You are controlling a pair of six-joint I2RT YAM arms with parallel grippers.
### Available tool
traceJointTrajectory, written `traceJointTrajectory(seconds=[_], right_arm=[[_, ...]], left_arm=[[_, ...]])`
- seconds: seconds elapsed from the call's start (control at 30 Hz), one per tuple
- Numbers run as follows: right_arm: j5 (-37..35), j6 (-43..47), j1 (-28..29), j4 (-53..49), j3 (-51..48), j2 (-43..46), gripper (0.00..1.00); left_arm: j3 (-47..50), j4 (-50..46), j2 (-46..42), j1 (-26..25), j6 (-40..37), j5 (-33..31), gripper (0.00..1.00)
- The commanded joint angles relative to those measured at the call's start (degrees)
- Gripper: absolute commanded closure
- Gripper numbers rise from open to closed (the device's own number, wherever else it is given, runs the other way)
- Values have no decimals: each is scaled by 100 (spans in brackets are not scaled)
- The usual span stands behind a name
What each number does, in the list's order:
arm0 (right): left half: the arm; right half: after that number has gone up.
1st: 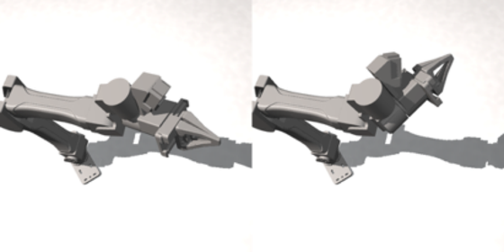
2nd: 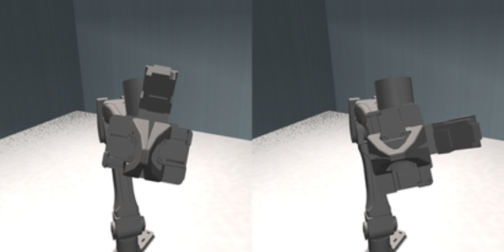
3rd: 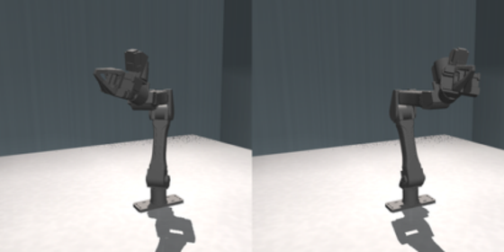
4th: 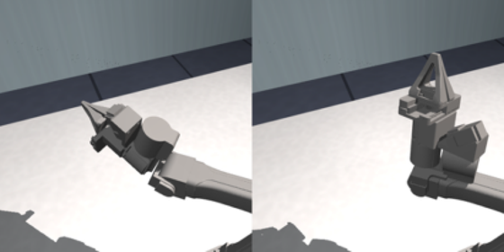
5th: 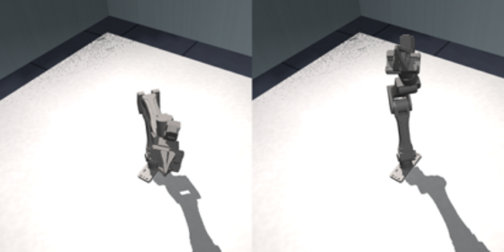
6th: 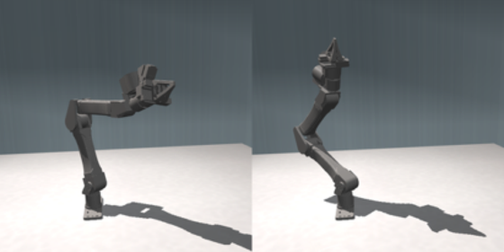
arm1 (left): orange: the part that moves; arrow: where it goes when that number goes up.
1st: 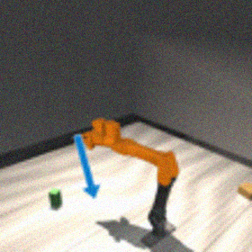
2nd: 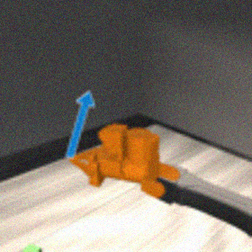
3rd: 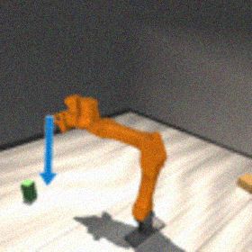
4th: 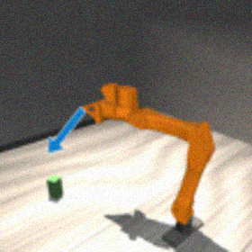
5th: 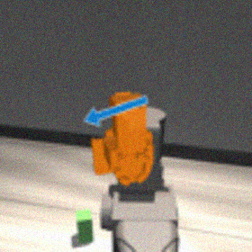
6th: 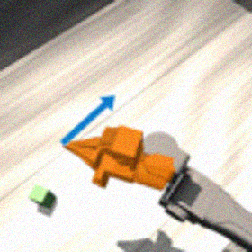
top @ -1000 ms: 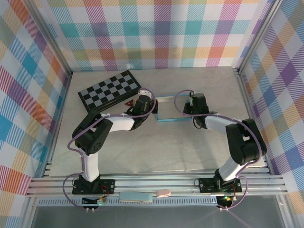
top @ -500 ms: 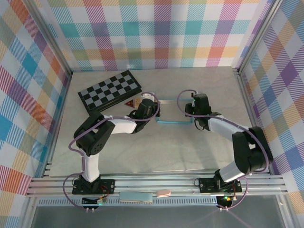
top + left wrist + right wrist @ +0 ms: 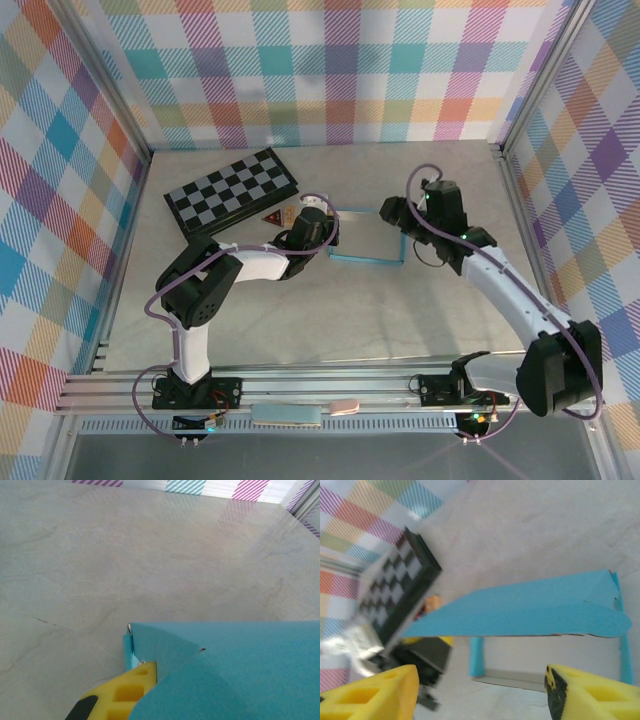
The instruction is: Fold the paper box
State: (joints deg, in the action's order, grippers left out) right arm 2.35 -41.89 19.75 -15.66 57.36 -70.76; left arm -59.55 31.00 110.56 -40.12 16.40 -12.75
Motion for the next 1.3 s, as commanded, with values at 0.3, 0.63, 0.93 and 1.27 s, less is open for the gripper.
traceJointTrajectory(seconds=[0.3,0.63,0.93,1.27], right_arm=[[1630,-1062,-1830,-3201,2975,-2185,38],[2460,-909,-1860,-3373,3620,-3841,45],[2653,-867,-1859,-3381,3316,-4002,55],[2729,-979,-1857,-3167,2935,-4000,58]], left_arm=[[-73,-820,290,-154,-109,38,100],[-171,-898,308,-180,-103,5,100],[-267,-942,327,-181,-115,40,100],[-346,-1024,341,-233,-111,57,100]])
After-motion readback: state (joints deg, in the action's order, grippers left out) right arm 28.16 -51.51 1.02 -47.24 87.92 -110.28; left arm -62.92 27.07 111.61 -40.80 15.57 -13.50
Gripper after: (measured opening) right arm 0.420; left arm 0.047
